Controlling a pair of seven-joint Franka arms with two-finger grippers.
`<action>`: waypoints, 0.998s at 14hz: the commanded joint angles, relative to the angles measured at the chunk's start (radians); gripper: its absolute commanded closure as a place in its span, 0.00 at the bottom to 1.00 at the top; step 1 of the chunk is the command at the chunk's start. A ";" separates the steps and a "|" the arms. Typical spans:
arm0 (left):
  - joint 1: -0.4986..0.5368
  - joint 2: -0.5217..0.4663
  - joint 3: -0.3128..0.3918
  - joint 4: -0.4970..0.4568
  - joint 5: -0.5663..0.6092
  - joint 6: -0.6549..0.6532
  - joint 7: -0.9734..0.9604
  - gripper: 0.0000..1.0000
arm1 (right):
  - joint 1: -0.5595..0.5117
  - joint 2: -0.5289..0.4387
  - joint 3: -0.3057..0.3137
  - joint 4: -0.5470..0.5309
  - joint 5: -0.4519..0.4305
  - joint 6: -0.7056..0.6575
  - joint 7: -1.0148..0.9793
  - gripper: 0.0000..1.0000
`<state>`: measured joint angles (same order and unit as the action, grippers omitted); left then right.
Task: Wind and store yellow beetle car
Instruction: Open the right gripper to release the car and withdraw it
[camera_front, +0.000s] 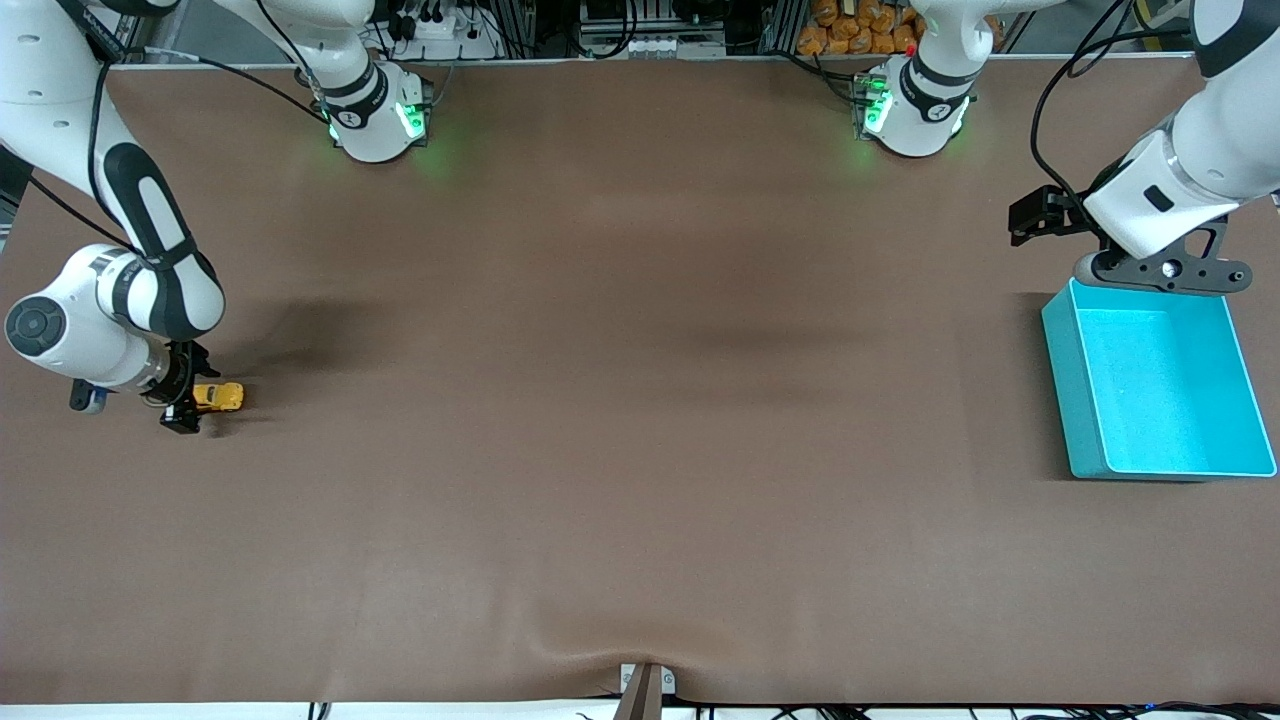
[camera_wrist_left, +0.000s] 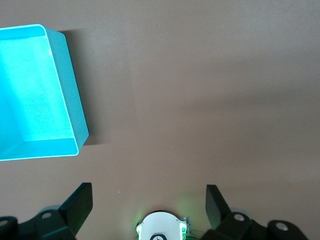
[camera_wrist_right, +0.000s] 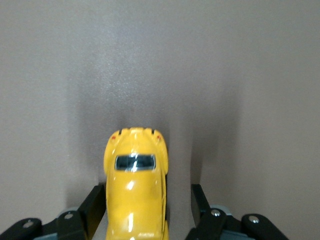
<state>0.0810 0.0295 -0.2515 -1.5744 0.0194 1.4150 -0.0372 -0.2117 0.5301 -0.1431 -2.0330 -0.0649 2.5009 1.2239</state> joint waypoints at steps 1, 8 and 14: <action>0.005 -0.002 -0.009 0.004 0.027 -0.004 -0.013 0.00 | -0.011 -0.044 0.016 0.100 -0.010 -0.182 -0.006 0.00; 0.006 -0.002 -0.008 0.004 0.027 -0.004 -0.013 0.00 | -0.003 -0.120 0.051 0.309 0.034 -0.519 -0.009 0.00; 0.008 0.001 -0.009 0.002 0.027 -0.002 -0.012 0.00 | -0.017 -0.189 0.057 0.327 0.033 -0.637 -0.099 0.00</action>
<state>0.0818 0.0295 -0.2504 -1.5749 0.0194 1.4150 -0.0372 -0.2117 0.3682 -0.0885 -1.7034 -0.0469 1.8968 1.1721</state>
